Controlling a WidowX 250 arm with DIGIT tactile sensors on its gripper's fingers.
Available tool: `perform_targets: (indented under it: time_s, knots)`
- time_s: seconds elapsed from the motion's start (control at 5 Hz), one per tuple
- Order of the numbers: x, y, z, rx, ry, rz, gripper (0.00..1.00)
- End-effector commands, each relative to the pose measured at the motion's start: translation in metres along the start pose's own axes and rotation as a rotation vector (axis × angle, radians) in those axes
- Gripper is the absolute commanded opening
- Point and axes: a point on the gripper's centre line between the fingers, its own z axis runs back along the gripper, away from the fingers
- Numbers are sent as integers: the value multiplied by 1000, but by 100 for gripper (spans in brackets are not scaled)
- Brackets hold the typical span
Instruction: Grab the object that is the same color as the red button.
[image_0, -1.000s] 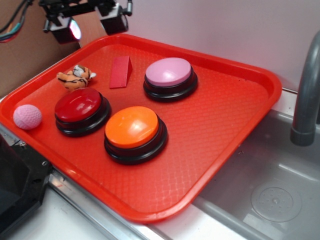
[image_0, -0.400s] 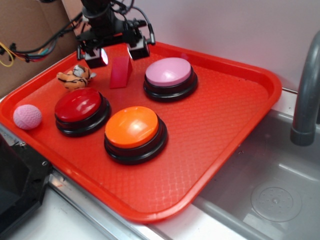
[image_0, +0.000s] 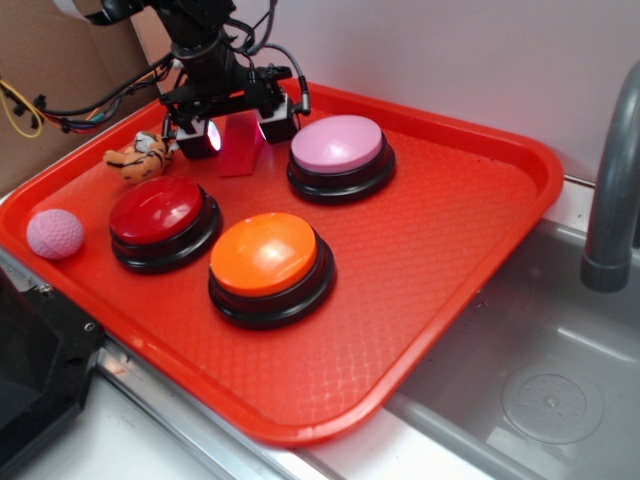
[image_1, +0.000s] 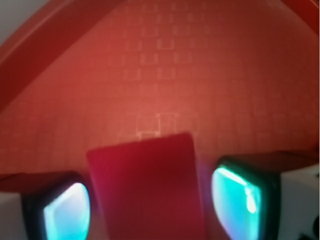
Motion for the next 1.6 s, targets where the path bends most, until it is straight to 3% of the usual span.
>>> perform_targets:
  time_s: [0.0, 0.2, 0.6, 0.8, 1.0, 1.2, 1.4]
  knots:
    - [14, -1, 10, -2, -16, -6, 0]
    - [18, -4, 24, 38, 23, -48, 0]
    - [29, -21, 106, -6, 127, -199, 0]
    - [22, -34, 155, -82, 163, -285, 0]
    - [20, -37, 193, -167, 143, -280, 0]
    - [16, -37, 208, -186, 128, -274, 0]
    - [25, -32, 194, -108, 161, -248, 0]
